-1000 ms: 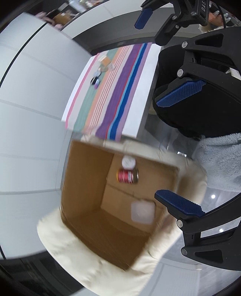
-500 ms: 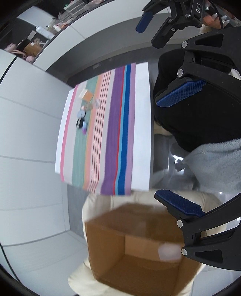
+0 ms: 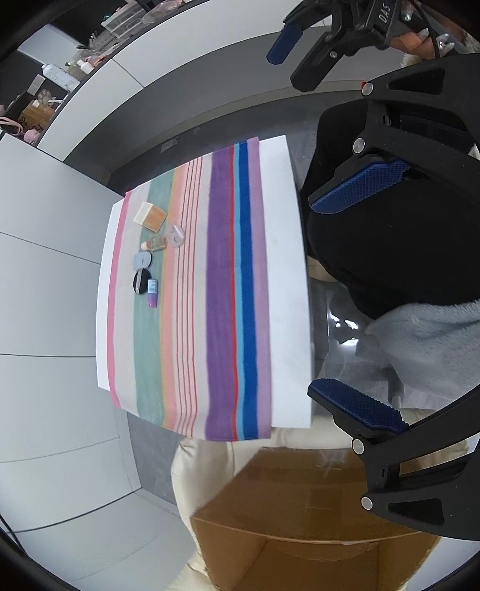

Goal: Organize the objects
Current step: 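Withdraw both tools from the box back toward the table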

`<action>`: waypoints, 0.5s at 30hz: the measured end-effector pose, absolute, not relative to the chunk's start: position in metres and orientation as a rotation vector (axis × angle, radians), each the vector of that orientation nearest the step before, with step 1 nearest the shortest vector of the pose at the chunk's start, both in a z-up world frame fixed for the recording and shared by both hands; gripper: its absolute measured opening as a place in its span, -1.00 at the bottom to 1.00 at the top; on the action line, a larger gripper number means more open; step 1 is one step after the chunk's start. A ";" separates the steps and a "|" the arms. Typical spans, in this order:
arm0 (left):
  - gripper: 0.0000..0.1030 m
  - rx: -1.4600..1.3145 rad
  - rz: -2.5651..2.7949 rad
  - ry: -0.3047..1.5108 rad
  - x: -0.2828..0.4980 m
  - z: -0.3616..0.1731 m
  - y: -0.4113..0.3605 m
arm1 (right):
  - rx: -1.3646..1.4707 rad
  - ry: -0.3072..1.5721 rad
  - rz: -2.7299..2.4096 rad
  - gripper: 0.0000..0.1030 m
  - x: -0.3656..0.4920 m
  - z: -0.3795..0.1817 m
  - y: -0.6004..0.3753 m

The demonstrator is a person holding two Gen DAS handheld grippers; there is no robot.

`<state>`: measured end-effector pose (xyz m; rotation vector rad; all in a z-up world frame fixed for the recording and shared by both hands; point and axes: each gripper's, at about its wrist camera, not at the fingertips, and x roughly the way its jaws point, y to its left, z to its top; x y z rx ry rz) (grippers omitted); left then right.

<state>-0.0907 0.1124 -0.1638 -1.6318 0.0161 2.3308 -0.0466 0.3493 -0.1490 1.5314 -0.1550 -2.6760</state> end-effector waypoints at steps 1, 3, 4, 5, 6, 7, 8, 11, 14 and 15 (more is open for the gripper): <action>0.79 -1.630 2.328 0.015 -0.094 -0.165 0.115 | 1.531 -0.159 -2.680 1.00 -0.050 -0.151 0.352; 0.79 -1.628 2.332 0.022 -0.104 -0.166 0.120 | 1.526 -0.166 -2.685 1.00 -0.059 -0.154 0.357; 0.79 -1.627 2.335 0.026 -0.109 -0.167 0.122 | 1.523 -0.164 -2.687 1.00 -0.064 -0.157 0.360; 0.79 -1.630 2.338 0.030 -0.115 -0.169 0.124 | 1.516 -0.158 -2.691 1.00 -0.069 -0.159 0.362; 0.79 -1.639 2.342 0.030 -0.123 -0.171 0.125 | 1.510 -0.152 -2.696 1.00 -0.074 -0.161 0.363; 0.79 -1.647 2.340 0.024 -0.129 -0.173 0.126 | 1.506 -0.144 -2.701 1.00 -0.079 -0.163 0.365; 0.79 -1.658 2.338 0.010 -0.138 -0.176 0.127 | 1.500 -0.134 -2.705 1.00 -0.088 -0.167 0.367; 0.79 -1.676 2.348 0.005 -0.160 -0.182 0.129 | 1.508 -0.110 -2.688 1.00 -0.110 -0.178 0.371; 0.79 -1.680 2.369 0.028 -0.185 -0.190 0.133 | 1.502 -0.093 -2.681 1.00 -0.130 -0.187 0.376; 0.79 -1.681 2.372 0.042 -0.196 -0.194 0.135 | 1.500 -0.084 -2.680 1.00 -0.139 -0.192 0.377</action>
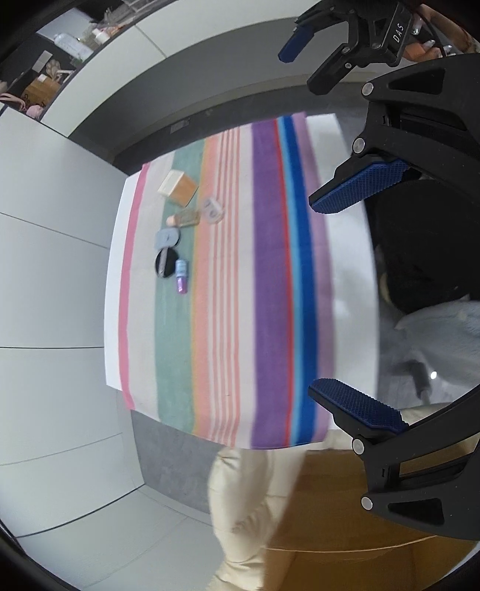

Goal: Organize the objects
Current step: 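Withdraw both tools from the box back toward the table, then grasp the clear lens case with the right gripper while the left grasps the blue tube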

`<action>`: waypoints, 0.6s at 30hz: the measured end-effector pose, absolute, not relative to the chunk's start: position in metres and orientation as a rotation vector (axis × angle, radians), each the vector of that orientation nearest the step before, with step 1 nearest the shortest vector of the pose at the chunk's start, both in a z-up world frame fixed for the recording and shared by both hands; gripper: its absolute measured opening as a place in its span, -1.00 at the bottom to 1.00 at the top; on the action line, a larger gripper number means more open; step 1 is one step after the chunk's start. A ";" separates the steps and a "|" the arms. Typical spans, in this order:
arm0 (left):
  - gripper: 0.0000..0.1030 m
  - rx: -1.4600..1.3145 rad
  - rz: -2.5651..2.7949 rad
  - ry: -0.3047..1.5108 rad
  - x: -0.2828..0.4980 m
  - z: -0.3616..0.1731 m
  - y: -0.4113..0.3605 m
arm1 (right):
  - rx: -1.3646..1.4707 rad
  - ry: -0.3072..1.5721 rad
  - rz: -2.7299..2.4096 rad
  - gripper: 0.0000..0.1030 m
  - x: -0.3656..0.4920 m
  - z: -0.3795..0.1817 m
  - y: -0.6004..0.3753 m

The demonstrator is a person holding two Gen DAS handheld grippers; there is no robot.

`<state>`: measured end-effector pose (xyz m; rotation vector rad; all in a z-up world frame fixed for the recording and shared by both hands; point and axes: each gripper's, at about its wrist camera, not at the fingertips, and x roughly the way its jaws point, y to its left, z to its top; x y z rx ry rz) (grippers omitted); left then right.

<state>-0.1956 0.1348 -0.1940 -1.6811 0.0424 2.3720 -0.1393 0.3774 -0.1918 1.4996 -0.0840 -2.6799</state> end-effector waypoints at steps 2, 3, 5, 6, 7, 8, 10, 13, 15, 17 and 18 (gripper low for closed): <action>0.79 -1.693 2.370 0.064 -0.212 -0.204 0.138 | 1.499 -0.070 -2.675 1.00 -0.160 -0.204 0.381; 0.79 -1.703 2.359 0.064 -0.222 -0.211 0.140 | 1.504 -0.069 -2.670 1.00 -0.169 -0.210 0.383; 0.79 -1.718 2.339 0.060 -0.237 -0.225 0.146 | 1.516 -0.083 -2.646 1.00 -0.192 -0.229 0.387; 0.79 -1.724 2.335 0.062 -0.246 -0.233 0.149 | 1.525 -0.091 -2.636 1.00 -0.201 -0.237 0.388; 0.79 -1.725 2.335 0.065 -0.254 -0.239 0.152 | 1.536 -0.098 -2.626 1.00 -0.210 -0.247 0.390; 0.79 -1.722 2.336 0.068 -0.263 -0.247 0.156 | 1.550 -0.104 -2.612 1.00 -0.224 -0.260 0.392; 0.79 -1.720 2.349 0.064 -0.286 -0.261 0.166 | 1.592 -0.094 -2.588 1.00 -0.242 -0.281 0.395; 0.79 -1.737 2.343 0.036 -0.320 -0.285 0.184 | 1.628 -0.078 -2.567 1.00 -0.269 -0.311 0.397; 0.79 -1.744 2.338 0.052 -0.339 -0.304 0.199 | 1.627 -0.066 -2.556 1.00 -0.284 -0.329 0.397; 0.79 -1.746 2.336 0.016 -0.355 -0.320 0.210 | 1.612 -0.030 -2.552 1.00 -0.296 -0.341 0.394; 0.79 -1.758 2.327 -0.007 -0.365 -0.331 0.217 | 1.602 -0.002 -2.547 1.00 -0.301 -0.347 0.391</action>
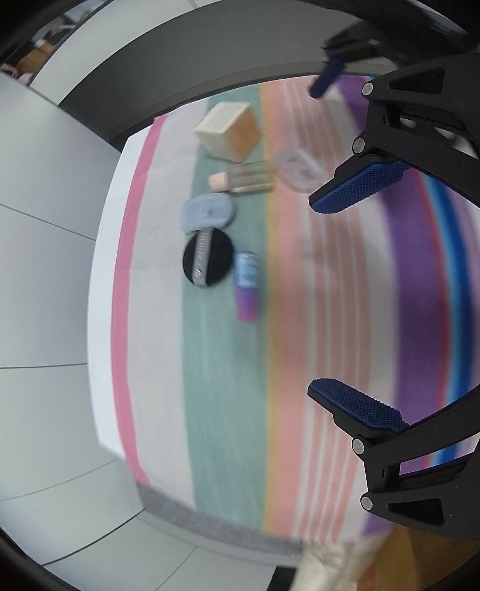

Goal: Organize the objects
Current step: 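Grasp the clear lens case with the right gripper while the left grasps the blue tube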

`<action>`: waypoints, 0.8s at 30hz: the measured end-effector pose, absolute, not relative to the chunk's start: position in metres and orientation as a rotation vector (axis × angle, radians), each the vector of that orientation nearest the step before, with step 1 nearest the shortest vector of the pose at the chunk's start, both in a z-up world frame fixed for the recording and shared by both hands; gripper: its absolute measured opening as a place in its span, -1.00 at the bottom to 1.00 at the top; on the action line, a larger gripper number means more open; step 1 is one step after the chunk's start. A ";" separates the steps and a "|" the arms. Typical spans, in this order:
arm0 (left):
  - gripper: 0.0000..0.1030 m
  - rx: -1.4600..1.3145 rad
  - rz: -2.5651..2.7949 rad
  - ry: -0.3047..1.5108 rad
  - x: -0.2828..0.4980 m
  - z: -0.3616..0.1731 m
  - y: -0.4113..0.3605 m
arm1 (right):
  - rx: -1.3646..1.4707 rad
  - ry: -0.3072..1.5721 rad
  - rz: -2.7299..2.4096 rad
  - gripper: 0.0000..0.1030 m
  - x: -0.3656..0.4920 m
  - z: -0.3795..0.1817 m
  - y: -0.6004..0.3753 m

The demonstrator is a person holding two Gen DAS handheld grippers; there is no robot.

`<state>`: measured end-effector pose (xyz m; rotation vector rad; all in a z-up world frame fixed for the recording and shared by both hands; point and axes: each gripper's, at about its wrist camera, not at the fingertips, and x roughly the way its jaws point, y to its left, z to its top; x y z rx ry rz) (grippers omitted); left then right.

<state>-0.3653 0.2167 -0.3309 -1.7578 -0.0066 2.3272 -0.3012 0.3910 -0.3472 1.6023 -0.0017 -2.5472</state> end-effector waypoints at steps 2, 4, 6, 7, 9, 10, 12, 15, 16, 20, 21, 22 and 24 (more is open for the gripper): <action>0.79 -1.780 2.319 -0.020 -0.379 -0.348 0.227 | 1.570 0.039 -2.541 1.00 -0.310 -0.356 0.386; 0.79 -1.810 2.319 -0.010 -0.391 -0.364 0.234 | 1.550 0.046 -2.536 1.00 -0.315 -0.362 0.383; 0.79 -1.828 2.319 0.001 -0.400 -0.378 0.239 | 1.528 0.045 -2.523 1.00 -0.322 -0.369 0.379; 0.81 -1.827 2.329 0.014 -0.403 -0.382 0.241 | 1.514 0.052 -2.522 1.00 -0.325 -0.373 0.377; 0.73 -1.772 2.360 0.043 -0.405 -0.381 0.245 | 1.505 0.075 -2.526 0.73 -0.331 -0.378 0.374; 0.59 -1.753 2.370 0.062 -0.405 -0.381 0.247 | 1.513 0.091 -2.522 0.54 -0.333 -0.381 0.373; 0.14 -1.709 2.415 0.124 -0.402 -0.376 0.250 | 1.505 0.196 -2.560 0.17 -0.335 -0.381 0.368; 0.13 -1.692 2.398 0.109 -0.397 -0.376 0.248 | 1.539 0.150 -2.571 0.17 -0.335 -0.380 0.370; 0.13 -1.697 2.398 0.122 -0.396 -0.377 0.247 | 1.545 0.147 -2.577 0.17 -0.334 -0.380 0.371; 0.13 -1.716 2.396 0.140 -0.390 -0.376 0.246 | 1.576 0.113 -2.587 0.17 -0.334 -0.375 0.377; 0.13 -1.715 2.399 0.141 -0.389 -0.374 0.246 | 1.580 0.098 -2.590 0.17 -0.333 -0.372 0.377; 0.13 -1.713 2.403 0.144 -0.388 -0.373 0.246 | 1.585 0.090 -2.595 0.17 -0.333 -0.369 0.378; 0.13 -1.705 2.412 0.149 -0.385 -0.366 0.247 | 1.598 0.064 -2.600 0.17 -0.333 -0.362 0.378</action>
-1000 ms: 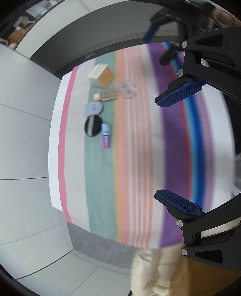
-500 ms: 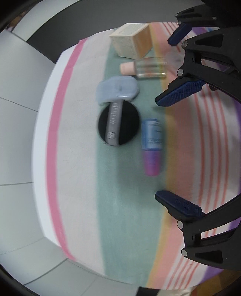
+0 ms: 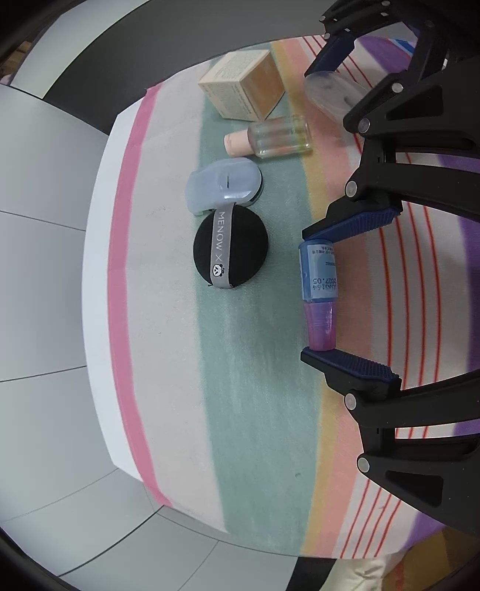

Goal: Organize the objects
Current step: 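Grasp the clear lens case with the right gripper while the left grasps the blue tube, then lift the lens case and blue tube and carry them toward the cardboard box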

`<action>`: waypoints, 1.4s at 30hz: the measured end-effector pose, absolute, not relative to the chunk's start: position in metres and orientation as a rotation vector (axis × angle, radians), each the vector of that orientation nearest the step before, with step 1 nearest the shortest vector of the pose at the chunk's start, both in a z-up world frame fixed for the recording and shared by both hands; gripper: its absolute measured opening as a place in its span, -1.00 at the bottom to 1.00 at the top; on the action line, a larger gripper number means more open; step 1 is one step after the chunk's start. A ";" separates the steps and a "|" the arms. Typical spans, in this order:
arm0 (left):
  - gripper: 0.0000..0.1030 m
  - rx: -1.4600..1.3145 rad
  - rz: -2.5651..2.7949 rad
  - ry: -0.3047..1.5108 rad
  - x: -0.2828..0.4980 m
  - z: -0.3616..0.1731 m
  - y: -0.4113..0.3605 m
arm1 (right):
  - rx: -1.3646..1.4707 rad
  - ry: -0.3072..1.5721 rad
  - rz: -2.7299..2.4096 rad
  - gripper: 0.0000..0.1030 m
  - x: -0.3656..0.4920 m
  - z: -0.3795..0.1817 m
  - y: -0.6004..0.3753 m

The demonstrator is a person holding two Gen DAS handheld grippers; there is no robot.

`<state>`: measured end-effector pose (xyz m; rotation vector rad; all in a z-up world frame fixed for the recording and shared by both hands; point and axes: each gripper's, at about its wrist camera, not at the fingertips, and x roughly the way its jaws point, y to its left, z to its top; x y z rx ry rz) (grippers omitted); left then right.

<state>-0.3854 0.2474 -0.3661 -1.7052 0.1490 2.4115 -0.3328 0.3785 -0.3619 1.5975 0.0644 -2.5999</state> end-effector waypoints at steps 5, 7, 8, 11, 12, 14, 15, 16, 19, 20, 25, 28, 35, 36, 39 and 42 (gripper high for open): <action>0.13 -1.675 2.437 0.177 -0.374 -0.343 0.243 | 1.588 -0.001 -2.641 0.17 -0.326 -0.334 0.383; 0.13 -1.670 2.442 0.163 -0.370 -0.332 0.240 | 1.588 -0.018 -2.658 0.17 -0.322 -0.323 0.384; 0.13 -1.671 2.444 0.157 -0.368 -0.327 0.237 | 1.590 -0.029 -2.668 0.17 -0.320 -0.314 0.386; 0.13 -1.644 2.477 0.175 -0.362 -0.306 0.236 | 1.607 -0.046 -2.691 0.17 -0.317 -0.293 0.390; 0.13 -1.610 2.503 0.207 -0.357 -0.295 0.236 | 1.614 -0.052 -2.700 0.17 -0.316 -0.286 0.392; 0.13 -1.567 2.528 0.235 -0.351 -0.279 0.235 | 1.618 -0.067 -2.713 0.17 -0.314 -0.272 0.396; 0.13 -1.556 2.538 0.242 -0.348 -0.268 0.233 | 1.617 -0.070 -2.724 0.17 -0.313 -0.263 0.397; 0.13 -1.554 2.542 0.241 -0.346 -0.260 0.231 | 1.616 -0.068 -2.734 0.17 -0.311 -0.256 0.398; 0.13 -1.550 2.550 0.216 -0.342 -0.231 0.225 | 1.594 -0.060 -2.763 0.17 -0.302 -0.225 0.398; 0.13 -1.545 2.556 0.212 -0.340 -0.222 0.222 | 1.585 -0.060 -2.767 0.17 -0.301 -0.219 0.398; 0.13 -1.480 2.597 0.202 -0.327 -0.166 0.214 | 1.529 -0.038 -2.789 0.17 -0.287 -0.170 0.396; 0.13 -1.450 2.607 0.184 -0.317 -0.138 0.212 | 1.491 -0.016 -2.806 0.17 -0.278 -0.142 0.394; 0.14 -1.389 2.609 0.143 -0.292 -0.083 0.209 | 1.387 0.026 -2.843 0.17 -0.254 -0.080 0.387; 0.14 -1.388 2.604 0.128 -0.289 -0.074 0.206 | 1.374 0.026 -2.844 0.17 -0.253 -0.073 0.386; 0.14 -1.355 2.621 0.125 -0.281 -0.054 0.204 | 1.326 0.026 -2.859 0.17 -0.248 -0.050 0.385; 0.14 -1.322 2.647 0.125 -0.274 -0.040 0.202 | 1.283 0.029 -2.870 0.17 -0.242 -0.031 0.382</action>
